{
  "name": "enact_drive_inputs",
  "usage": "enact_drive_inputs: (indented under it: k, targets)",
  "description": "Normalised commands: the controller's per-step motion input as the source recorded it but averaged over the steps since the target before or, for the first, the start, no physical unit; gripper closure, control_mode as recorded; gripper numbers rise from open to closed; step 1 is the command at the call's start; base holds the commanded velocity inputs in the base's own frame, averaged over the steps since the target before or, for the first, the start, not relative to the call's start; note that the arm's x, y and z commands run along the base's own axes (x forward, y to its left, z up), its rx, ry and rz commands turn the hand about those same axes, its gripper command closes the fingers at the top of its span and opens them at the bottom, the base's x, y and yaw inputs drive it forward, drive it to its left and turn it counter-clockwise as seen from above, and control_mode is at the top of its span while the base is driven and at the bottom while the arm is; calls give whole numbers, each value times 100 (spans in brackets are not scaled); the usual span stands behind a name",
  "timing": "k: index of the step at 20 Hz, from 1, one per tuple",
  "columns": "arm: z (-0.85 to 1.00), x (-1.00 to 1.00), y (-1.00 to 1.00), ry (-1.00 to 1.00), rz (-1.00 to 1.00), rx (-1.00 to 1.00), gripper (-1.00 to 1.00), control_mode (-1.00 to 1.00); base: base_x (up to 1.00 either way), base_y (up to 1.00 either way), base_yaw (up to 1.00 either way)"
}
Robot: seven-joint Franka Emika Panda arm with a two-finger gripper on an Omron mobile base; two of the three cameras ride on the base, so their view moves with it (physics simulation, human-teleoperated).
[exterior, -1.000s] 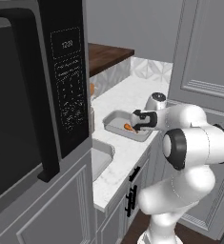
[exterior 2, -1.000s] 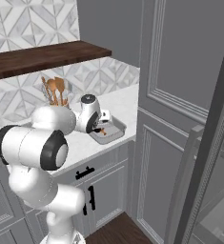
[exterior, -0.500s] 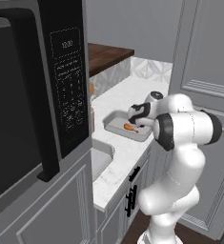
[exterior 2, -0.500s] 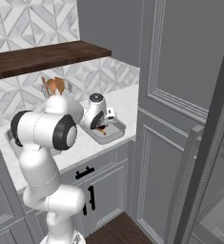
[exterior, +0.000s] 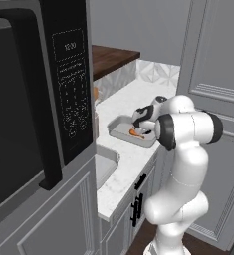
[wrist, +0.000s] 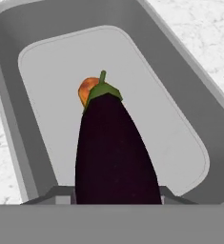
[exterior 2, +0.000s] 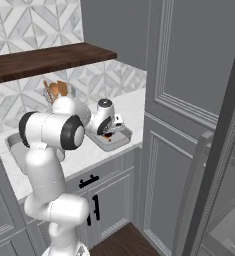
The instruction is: Place one eggplant and one chicken drumstick in each tupperware on the nearby counter, to pack two identical lunches.
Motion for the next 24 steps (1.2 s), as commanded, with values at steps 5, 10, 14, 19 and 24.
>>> enact_drive_inputs:
  k: [5,10,14,19,24]
  targets:
    - [-4,5,-1,0,0,0,100,-100,0,0,0]
    - [-7,12,0,2,0,0,100,-100,0,0,0]
    - [-4,6,9,6,0,0,-100,-100,0,0,0]
    - [0,0,2,3,0,0,-100,-100,0,0,0]
    - [0,-2,0,0,0,0,-100,-100,0,0,0]
